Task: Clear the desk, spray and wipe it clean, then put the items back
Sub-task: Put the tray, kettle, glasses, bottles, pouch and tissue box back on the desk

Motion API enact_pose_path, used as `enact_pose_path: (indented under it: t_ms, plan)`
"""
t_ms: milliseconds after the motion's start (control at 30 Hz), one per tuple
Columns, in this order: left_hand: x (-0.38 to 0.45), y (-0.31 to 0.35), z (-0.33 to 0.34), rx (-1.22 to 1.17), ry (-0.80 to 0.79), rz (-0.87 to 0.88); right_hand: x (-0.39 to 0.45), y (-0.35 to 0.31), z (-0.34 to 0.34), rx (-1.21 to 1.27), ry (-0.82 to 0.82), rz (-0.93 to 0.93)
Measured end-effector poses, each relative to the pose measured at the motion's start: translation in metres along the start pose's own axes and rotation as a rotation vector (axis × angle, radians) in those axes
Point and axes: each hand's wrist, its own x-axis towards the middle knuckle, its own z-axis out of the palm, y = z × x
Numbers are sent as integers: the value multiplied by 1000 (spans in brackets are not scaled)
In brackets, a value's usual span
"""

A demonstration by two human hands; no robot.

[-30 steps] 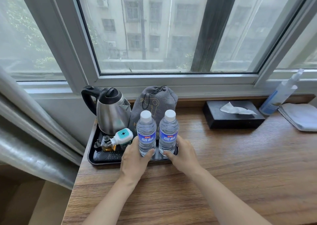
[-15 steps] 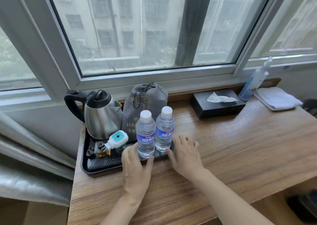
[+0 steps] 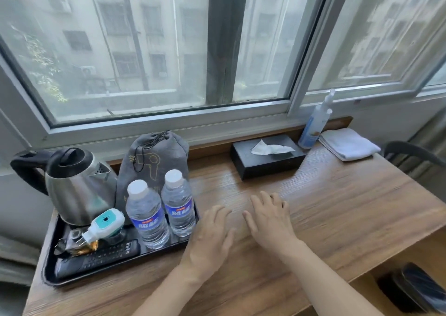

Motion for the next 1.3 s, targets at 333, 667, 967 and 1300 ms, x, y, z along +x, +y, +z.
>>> enact_pose_path:
  t_ms: [333,667,967,1300]
  plan:
    - [168,27,66,115,-208,-367,107,180,6,41,23,57]
    - [232,36,88,233,-446,-596,199,247,26,340,-367,-75]
    - [217,41,76,364,-415,-654,189,222,39,485,-274,-157]
    - [157,26,35,751,-287,-772,170,114,27,454,-321,-251]
